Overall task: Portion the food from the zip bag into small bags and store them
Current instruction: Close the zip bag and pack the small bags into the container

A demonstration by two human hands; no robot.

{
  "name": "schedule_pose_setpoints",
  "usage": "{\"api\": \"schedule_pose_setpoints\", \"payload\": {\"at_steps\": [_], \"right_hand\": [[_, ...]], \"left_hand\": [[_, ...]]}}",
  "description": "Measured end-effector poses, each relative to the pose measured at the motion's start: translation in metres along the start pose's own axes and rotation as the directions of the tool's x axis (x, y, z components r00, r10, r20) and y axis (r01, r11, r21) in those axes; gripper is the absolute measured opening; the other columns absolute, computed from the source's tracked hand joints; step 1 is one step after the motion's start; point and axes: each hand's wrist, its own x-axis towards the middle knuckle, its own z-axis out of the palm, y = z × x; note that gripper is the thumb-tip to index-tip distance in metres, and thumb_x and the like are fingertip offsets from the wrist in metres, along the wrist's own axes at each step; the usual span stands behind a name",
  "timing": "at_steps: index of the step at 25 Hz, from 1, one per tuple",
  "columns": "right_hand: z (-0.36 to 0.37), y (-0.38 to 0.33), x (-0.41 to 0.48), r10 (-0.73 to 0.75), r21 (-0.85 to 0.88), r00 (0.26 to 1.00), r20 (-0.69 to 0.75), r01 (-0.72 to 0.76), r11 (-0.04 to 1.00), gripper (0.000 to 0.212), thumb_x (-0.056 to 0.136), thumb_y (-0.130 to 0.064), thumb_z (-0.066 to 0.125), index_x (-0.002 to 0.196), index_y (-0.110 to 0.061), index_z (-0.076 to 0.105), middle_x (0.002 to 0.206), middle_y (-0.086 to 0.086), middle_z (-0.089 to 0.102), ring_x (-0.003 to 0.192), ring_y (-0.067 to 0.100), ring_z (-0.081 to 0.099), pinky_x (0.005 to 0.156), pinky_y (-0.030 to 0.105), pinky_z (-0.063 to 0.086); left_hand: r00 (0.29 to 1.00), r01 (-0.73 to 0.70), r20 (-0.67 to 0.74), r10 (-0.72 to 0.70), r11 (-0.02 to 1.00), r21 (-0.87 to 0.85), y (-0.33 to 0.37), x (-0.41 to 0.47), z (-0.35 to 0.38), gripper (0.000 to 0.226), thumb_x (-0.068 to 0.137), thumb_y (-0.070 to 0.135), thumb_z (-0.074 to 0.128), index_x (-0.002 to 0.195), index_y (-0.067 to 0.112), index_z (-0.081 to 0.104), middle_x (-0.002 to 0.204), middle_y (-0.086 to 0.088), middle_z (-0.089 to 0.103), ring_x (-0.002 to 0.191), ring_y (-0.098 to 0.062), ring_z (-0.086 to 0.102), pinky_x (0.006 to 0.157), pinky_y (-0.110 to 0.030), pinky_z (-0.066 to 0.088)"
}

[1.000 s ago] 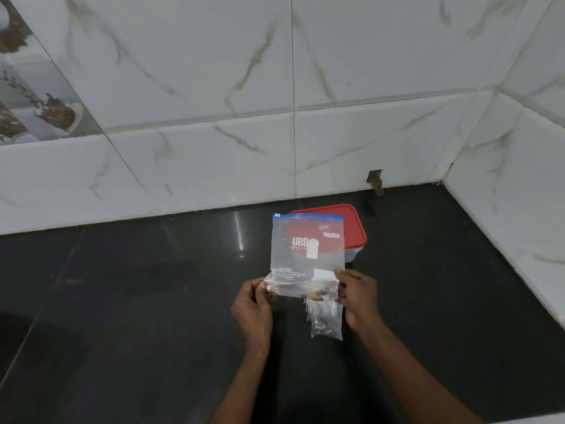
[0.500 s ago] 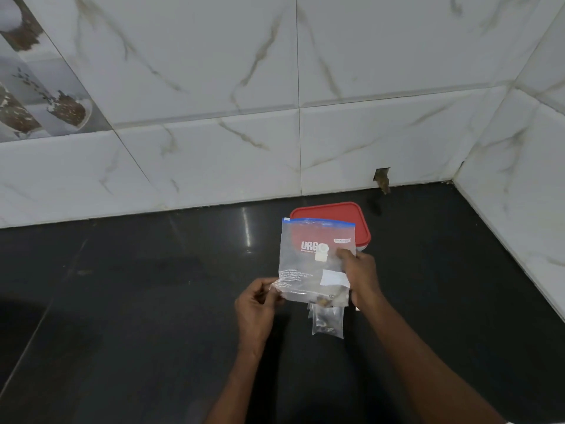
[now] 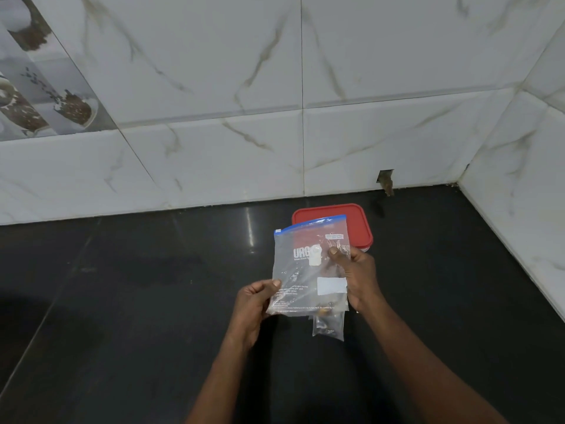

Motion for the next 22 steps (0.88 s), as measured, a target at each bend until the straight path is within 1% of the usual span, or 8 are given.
{"api": "schedule_pose_setpoints", "payload": {"at_steps": [3,9,11,14,16,18,20,22], "right_hand": [[-0.006,0.0,-0.008,0.082,-0.168,0.992,0.1,-0.064,0.984,0.016,0.092,-0.025,0.066,0.101,-0.014,0.073,0.092,0.007,0.076,0.073,0.019,0.071,0.067,0.037,0.056],[-0.027,0.018,-0.023,0.036,-0.228,0.999,-0.016,-0.039,0.973,0.006,0.089,-0.004,0.066,0.093,-0.004,0.071,0.089,0.016,0.075,0.07,0.028,0.068,0.056,0.034,0.054],[-0.026,0.021,-0.025,0.061,-0.151,0.997,-0.037,-0.066,0.986,0.008,0.09,-0.005,0.065,0.096,-0.004,0.071,0.093,0.014,0.076,0.086,0.035,0.072,0.077,0.047,0.06],[-0.032,0.017,-0.03,0.172,-0.096,0.984,0.049,-0.167,0.981,0.021,0.09,-0.006,0.066,0.111,0.0,0.066,0.103,0.018,0.074,0.093,0.034,0.072,0.084,0.047,0.058],[-0.035,0.015,-0.037,0.22,-0.117,0.972,0.086,-0.21,0.971,0.032,0.089,-0.006,0.068,0.12,-0.002,0.058,0.105,0.02,0.072,0.089,0.035,0.072,0.078,0.044,0.061],[-0.038,0.014,-0.044,0.173,-0.106,0.976,0.136,-0.159,0.982,0.046,0.087,-0.006,0.07,0.128,-0.018,0.051,0.108,0.019,0.071,0.093,0.035,0.072,0.079,0.045,0.061],[-0.038,0.017,-0.05,0.074,-0.118,0.975,0.209,-0.05,0.992,0.059,0.084,0.0,0.071,0.132,-0.025,0.048,0.108,0.014,0.073,0.098,0.032,0.072,0.084,0.044,0.059],[-0.037,0.026,-0.049,-0.016,-0.134,0.985,0.171,0.039,0.99,0.053,0.086,0.009,0.064,0.131,-0.016,0.055,0.106,0.015,0.074,0.096,0.029,0.072,0.083,0.038,0.06]], "left_hand": [[0.991,-0.078,-0.111,0.072,0.995,-0.054,-0.001,0.005,0.006,0.024,0.087,0.012,0.073,0.098,-0.009,0.07,0.091,-0.022,0.074,0.071,-0.026,0.07,0.062,-0.034,0.06],[0.938,-0.227,-0.257,0.234,0.972,0.058,-0.013,0.016,0.011,0.031,0.081,0.026,0.081,0.084,-0.003,0.068,0.083,-0.019,0.071,0.078,-0.031,0.062,0.074,-0.046,0.053],[0.978,-0.087,-0.184,0.095,0.995,0.047,-0.009,0.015,0.01,0.043,0.077,0.036,0.085,0.1,0.003,0.07,0.098,-0.014,0.076,0.088,-0.031,0.071,0.076,-0.048,0.06],[0.996,0.063,-0.056,-0.062,0.998,0.015,-0.003,0.007,0.007,0.04,0.083,0.012,0.079,0.117,-0.005,0.065,0.101,-0.016,0.077,0.08,-0.026,0.076,0.059,-0.035,0.062],[0.991,-0.011,-0.136,0.008,1.0,-0.018,-0.001,0.003,0.008,0.037,0.085,0.0,0.074,0.12,-0.002,0.061,0.104,-0.018,0.076,0.078,-0.029,0.076,0.058,-0.036,0.062],[0.991,-0.058,-0.124,0.05,0.996,-0.066,0.002,-0.005,0.012,0.043,0.089,0.005,0.071,0.13,0.01,0.056,0.111,-0.013,0.076,0.091,-0.032,0.076,0.069,-0.042,0.063],[0.995,-0.092,0.011,0.095,0.984,-0.152,0.003,-0.011,0.009,0.06,0.09,0.012,0.071,0.142,0.028,0.045,0.117,-0.005,0.075,0.106,-0.03,0.072,0.081,-0.044,0.062],[0.97,-0.142,0.171,0.174,0.973,-0.184,0.001,-0.015,-0.001,0.087,0.08,0.008,0.081,0.148,0.039,0.036,0.129,-0.005,0.07,0.118,-0.029,0.067,0.088,-0.043,0.06]]}}
